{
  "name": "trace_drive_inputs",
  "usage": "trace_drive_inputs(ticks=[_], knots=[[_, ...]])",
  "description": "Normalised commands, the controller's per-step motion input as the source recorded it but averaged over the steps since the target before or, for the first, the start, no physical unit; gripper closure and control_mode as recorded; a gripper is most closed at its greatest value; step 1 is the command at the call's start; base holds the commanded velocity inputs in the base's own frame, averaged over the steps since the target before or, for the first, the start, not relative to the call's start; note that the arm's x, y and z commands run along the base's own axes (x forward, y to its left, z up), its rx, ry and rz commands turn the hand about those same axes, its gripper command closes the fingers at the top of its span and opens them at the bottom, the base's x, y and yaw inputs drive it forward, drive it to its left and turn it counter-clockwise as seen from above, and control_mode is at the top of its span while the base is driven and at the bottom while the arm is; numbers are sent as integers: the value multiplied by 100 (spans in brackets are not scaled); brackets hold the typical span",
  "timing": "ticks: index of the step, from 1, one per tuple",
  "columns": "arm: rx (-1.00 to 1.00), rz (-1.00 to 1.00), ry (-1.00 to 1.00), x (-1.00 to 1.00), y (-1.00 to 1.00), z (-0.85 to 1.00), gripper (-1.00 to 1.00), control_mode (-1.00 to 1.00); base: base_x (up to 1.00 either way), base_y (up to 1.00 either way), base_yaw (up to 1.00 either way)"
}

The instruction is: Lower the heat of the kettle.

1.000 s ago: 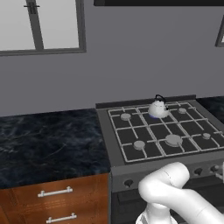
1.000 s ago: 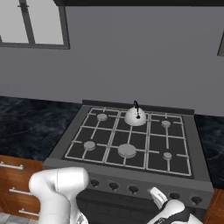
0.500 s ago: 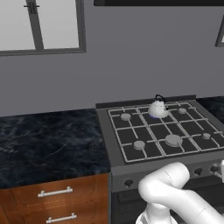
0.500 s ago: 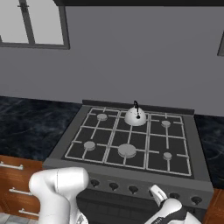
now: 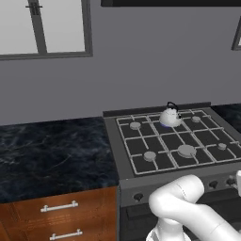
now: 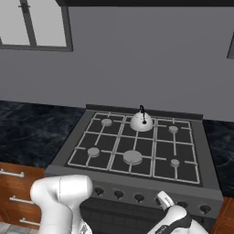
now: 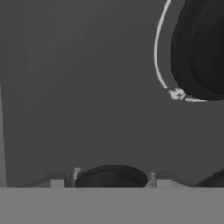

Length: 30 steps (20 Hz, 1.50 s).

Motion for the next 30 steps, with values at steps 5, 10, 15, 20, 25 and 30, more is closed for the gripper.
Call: trace_drive_inputs(ticks=[5, 10, 15, 20, 25, 30], knots=[[2, -4, -1, 11, 0, -8, 100, -100, 0, 0, 0], [4, 0, -5, 0, 3, -1, 100, -100, 0, 0, 0], [24, -3, -1, -14, 1, 0, 100, -100, 0, 0, 0], [31, -9, 0, -5, 6, -4, 100, -100, 0, 0, 0], [29, -12, 0, -2, 7, -3, 100, -100, 0, 0, 0], [28, -14, 0, 0, 7, 0, 100, -100, 0, 0, 0]])
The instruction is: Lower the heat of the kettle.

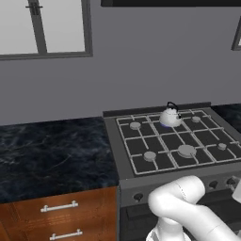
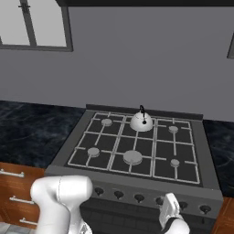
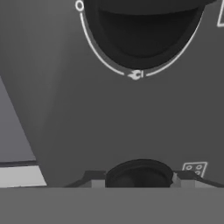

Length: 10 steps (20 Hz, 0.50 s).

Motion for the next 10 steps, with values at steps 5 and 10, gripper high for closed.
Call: trace_drive_inputs(ticks=[5, 10], knots=[[28, -13, 0, 0, 4, 0, 100, -100, 0, 0, 0], [33, -13, 0, 0, 2, 0, 100, -100, 0, 0, 0]])
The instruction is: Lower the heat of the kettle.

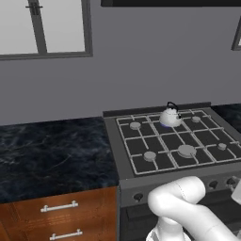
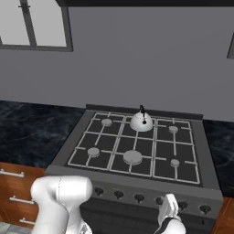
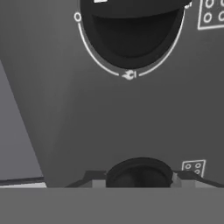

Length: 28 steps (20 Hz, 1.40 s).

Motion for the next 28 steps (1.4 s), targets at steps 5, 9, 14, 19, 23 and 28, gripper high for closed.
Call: trace_drive_inputs(ticks=[5, 9, 14, 19, 23, 28], knots=[[38, -20, 0, -1, 1, -1, 100, -100, 0, 0, 0], [43, -21, 2, -2, 3, 0, 100, -100, 0, 0, 0], [56, -14, 5, -18, 0, -1, 100, -100, 0, 0, 0], [60, -6, 17, -5, 0, 1, 100, -100, 0, 0, 0], [60, 0, 22, 0, -1, 1, 100, -100, 0, 0, 0], [38, 0, 7, 0, -12, -3, 100, -100, 0, 0, 0]])
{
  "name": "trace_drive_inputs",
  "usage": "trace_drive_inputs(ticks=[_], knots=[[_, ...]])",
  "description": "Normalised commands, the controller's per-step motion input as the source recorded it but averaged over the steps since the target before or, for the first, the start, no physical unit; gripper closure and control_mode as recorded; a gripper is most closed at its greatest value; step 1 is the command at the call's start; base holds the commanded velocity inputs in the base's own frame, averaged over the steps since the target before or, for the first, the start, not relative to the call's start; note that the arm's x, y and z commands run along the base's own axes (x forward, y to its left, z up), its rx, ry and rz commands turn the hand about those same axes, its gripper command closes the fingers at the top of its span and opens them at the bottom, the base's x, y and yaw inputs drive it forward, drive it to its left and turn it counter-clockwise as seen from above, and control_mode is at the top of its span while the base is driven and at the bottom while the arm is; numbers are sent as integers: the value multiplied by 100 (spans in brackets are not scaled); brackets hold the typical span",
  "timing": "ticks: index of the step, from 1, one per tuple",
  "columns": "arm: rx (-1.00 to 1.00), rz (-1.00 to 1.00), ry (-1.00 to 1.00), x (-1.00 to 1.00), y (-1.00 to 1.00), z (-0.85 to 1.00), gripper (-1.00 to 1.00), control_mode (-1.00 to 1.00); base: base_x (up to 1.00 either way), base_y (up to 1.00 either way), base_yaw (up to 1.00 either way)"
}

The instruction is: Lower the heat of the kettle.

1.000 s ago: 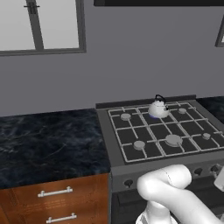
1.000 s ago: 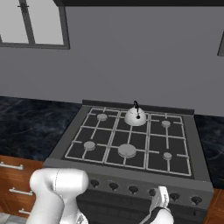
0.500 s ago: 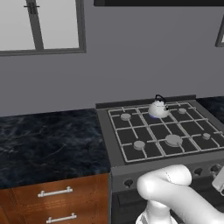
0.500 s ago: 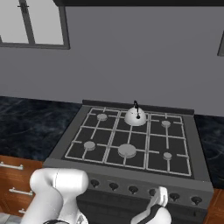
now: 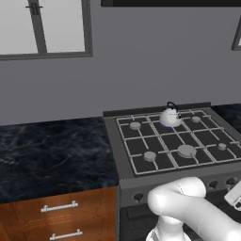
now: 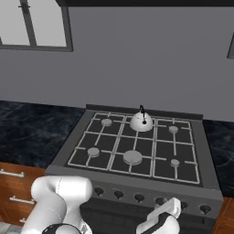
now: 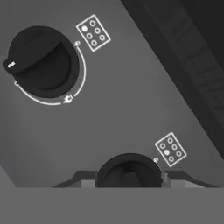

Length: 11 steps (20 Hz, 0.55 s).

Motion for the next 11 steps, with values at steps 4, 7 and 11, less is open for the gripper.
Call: trace_drive_inputs(ticks=[4, 7, 11], knots=[[50, 0, 3, 0, -6, 0, 100, -100, 0, 0, 0], [43, 0, 1, 3, -2, 8, 100, -100, 0, 0, 0], [41, 0, 6, 10, 0, 13, 100, -100, 0, 0, 0]])
